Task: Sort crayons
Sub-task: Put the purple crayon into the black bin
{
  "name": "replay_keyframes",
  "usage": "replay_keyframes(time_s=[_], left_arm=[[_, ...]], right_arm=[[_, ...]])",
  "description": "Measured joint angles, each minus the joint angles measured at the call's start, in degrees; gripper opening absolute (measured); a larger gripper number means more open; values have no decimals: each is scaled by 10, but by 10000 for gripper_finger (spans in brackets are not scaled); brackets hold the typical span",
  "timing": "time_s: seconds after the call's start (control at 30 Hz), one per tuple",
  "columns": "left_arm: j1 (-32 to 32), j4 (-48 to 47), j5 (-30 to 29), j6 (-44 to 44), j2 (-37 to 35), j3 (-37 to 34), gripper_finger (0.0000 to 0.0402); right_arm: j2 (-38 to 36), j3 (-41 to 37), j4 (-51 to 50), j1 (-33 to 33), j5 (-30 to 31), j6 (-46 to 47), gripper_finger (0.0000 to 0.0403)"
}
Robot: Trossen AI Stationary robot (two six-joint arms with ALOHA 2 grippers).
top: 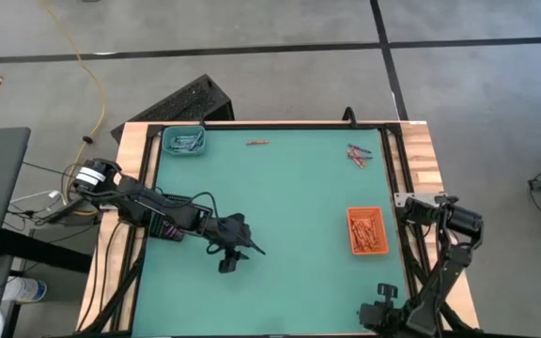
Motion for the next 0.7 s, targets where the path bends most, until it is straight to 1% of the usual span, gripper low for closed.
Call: replay_keyframes(time_s=[0.13, 0.2, 0.5, 0.7], left_arm=[[0, 10, 0, 11, 0, 0, 177], [0, 12, 0, 12, 0, 0, 177], [-4, 42, 0, 37, 0, 0, 177], [-28, 81, -6, 83, -2, 3, 177]], right_arm=[[1, 0, 6, -5, -6, -12, 25], [1, 0, 10, -7, -7, -19, 9], [-2, -1, 9, -22, -21, -36, 2], [0, 33, -29, -40, -20, -76, 1]])
